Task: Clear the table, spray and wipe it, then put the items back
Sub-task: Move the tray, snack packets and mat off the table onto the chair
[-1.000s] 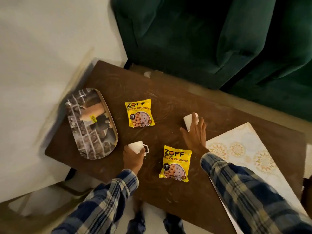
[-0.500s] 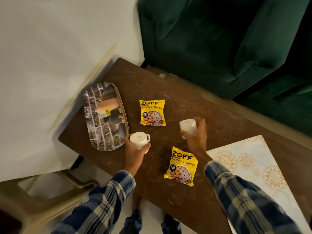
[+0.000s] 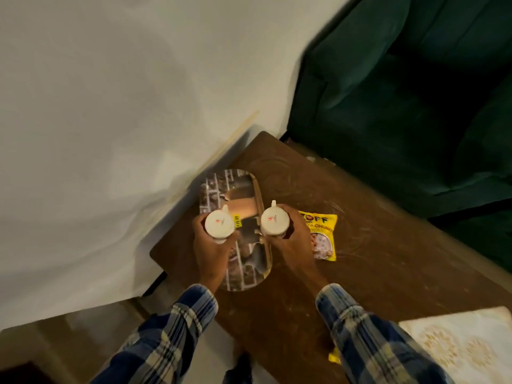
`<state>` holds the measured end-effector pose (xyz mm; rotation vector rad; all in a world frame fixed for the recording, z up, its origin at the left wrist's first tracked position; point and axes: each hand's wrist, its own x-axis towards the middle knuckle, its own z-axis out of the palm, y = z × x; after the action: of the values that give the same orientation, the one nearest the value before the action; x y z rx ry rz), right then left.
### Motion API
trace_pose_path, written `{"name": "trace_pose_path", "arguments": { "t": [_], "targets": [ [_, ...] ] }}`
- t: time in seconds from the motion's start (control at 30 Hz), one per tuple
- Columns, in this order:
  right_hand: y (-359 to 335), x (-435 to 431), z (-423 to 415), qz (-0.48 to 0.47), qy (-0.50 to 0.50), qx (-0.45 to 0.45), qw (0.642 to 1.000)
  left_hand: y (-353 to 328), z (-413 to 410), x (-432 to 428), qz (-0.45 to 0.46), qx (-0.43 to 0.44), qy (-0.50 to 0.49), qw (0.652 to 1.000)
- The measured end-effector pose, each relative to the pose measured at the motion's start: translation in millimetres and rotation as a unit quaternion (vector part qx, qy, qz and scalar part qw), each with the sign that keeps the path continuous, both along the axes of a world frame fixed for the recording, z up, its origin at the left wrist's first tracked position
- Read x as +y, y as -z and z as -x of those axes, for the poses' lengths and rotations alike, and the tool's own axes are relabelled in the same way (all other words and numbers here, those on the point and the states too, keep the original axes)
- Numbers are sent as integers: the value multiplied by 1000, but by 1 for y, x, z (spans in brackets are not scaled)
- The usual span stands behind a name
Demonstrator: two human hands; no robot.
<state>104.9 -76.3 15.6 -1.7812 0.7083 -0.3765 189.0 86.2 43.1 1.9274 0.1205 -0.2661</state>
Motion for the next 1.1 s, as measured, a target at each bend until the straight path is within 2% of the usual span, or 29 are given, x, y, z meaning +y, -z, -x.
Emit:
{"name": "trace_pose_path", "arguments": {
  "t": [0.17, 0.3, 0.6, 0.8, 0.97, 1.1],
  "targets": [
    [25, 16, -63, 6, -31, 27, 999, 35, -57, 12, -58, -17, 17, 998],
    [48, 18, -96, 52, -80, 54, 994, 64, -82, 10, -79, -7, 10, 997],
    [77, 12, -125, 80, -58, 85, 991, 93, -99, -13, -97, -31, 21, 995],
    [78, 15, -129, 74, -51, 92, 992, 95, -105, -20, -114, -30, 13, 993],
    [65, 17, -120, 23, -52, 78, 995, 91, -99, -12, -87, -20, 49, 995],
    [41, 21, -79, 52, -58, 83, 994, 62, -70, 0, -69, -15, 64, 995]
  ]
}}
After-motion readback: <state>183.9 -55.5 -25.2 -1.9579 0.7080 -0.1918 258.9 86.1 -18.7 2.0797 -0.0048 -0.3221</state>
